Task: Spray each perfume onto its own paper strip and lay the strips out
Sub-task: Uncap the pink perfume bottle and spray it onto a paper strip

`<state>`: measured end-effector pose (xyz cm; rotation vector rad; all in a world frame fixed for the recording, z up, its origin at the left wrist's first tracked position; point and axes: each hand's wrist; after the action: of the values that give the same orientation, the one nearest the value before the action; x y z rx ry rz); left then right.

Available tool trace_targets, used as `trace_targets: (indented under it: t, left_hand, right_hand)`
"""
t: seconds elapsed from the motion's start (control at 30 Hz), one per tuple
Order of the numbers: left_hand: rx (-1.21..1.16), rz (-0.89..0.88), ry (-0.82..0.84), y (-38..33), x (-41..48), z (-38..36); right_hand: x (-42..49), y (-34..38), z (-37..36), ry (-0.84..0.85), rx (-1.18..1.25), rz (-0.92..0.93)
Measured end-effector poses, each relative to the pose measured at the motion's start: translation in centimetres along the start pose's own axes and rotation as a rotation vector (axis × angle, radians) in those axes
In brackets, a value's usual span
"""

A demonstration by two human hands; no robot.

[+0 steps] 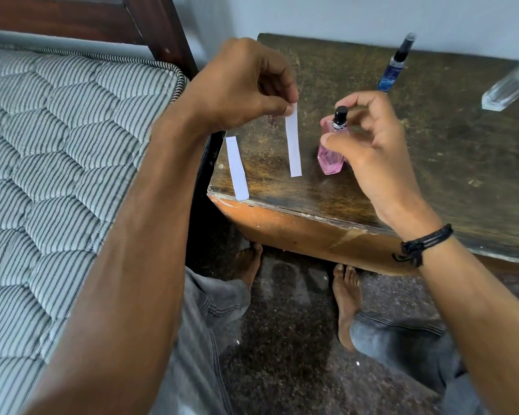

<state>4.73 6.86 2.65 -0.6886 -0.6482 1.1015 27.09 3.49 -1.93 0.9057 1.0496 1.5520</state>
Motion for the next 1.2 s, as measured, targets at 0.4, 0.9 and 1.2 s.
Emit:
trace_targets:
  t: [0.4,0.9,1.2]
  left_hand:
    - [0.085,-0.004,0.022,0.3,0.6,-0.9]
    - [0.223,0.042,-0.024,0.6,1.5,-2.9]
    - [0.228,0.041,0.008,0.6,1.6,-3.2]
  right_hand:
    - [0.0,0.0,0.1,0.064,-0.023,-0.037]
    - [0.1,-0.4,0.1,0.053,-0.177,-0.109]
    - [0.1,-0.7,0.1,0.055,-0.210,-0.118]
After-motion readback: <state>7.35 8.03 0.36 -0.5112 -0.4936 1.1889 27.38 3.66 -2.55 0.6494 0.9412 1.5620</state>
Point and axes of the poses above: each hand's wrist, its own x-axis towards the middle knuckle, its own z-axis out of the back of the hand, y = z × x, and after that the axes turned 10 degrees about -x, right-handed
